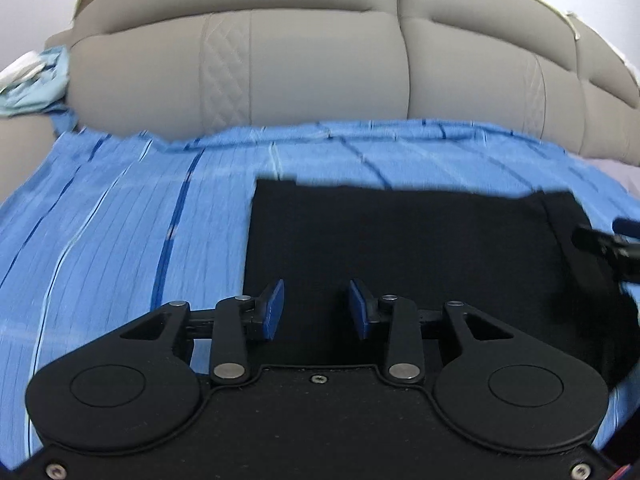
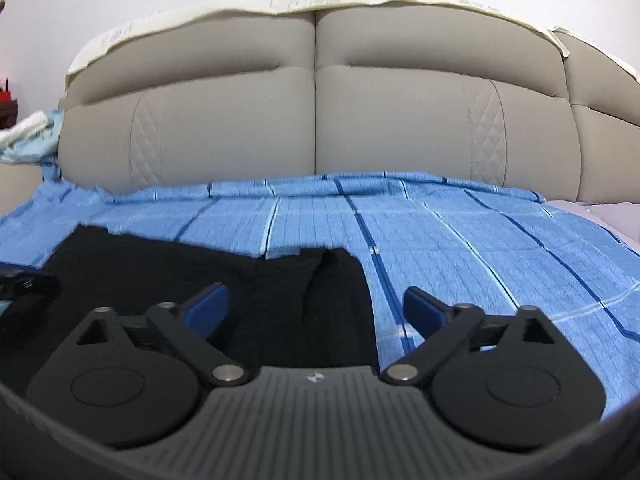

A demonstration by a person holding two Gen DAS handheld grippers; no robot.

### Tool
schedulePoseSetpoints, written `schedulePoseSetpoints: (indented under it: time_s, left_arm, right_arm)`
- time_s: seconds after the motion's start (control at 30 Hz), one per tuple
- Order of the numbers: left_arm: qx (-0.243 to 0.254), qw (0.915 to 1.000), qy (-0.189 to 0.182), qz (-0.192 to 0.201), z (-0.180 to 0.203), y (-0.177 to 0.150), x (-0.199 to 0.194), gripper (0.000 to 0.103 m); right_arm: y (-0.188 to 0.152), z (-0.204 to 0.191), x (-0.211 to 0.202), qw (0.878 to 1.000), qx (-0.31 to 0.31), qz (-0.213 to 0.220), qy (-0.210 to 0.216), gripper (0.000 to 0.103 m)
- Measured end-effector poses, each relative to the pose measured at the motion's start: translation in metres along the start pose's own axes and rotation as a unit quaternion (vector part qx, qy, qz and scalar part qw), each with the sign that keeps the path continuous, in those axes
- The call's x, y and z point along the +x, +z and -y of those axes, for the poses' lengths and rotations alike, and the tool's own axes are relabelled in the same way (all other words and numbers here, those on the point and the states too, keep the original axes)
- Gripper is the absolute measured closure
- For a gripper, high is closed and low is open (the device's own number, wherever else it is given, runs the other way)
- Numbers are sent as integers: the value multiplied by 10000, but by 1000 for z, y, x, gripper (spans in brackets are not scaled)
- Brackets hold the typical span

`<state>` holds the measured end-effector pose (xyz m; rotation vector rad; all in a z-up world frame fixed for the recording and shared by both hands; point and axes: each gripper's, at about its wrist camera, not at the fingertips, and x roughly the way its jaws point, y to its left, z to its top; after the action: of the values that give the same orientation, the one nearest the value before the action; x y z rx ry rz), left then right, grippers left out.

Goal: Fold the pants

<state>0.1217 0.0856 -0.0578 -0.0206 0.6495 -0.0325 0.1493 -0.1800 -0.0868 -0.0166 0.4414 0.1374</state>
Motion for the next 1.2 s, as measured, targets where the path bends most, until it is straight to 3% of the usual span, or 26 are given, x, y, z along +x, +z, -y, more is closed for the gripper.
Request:
schedulePoseSetpoints:
  time_s: [0.3,0.4,0.47,0.53,0.6,0.7,0.8,0.9,1.07,1.2]
  left_arm:
    - [433,9981,394,209,18,-78,-63,55]
    - [273,9985,409,229,17,-83,-76,52]
    - [84,9994,295,183,12,-76,-81,48]
    - [-130,9993,41,351,0,-61,-84,35]
    - [-354,9980,-214,487,-16,-42,-78,31]
    - [-482,9973,-248,494,-33,-12,-55,31]
    - [-667,9971,-242,256,-46,12,-24,32]
    - [-721,9965,-412,-29,-53,26,3,33]
    - [-580,9967,-516,-238,-52,37,35,35]
    - [-789,9939,-720,-289,-55,44,56,36]
  right_arm:
    - [-24,3,-10,9993,-186,-313,-45,0]
    - [-28,17,-5,9984,233,-474,192,0]
    - [-25,32,-2,9944,781,-590,397,0]
    - [-18,41,-2,9931,934,-559,440,0]
    - [-9,47,1,9929,920,-522,540,0]
    - [2,50,14,9936,673,-641,638,0]
    - [7,48,35,9927,438,-833,752,0]
    - [11,46,45,9887,386,-846,1175,1]
    - [15,32,64,9870,44,-829,1374,13]
    - [19,37,69,9827,337,-826,1622,26]
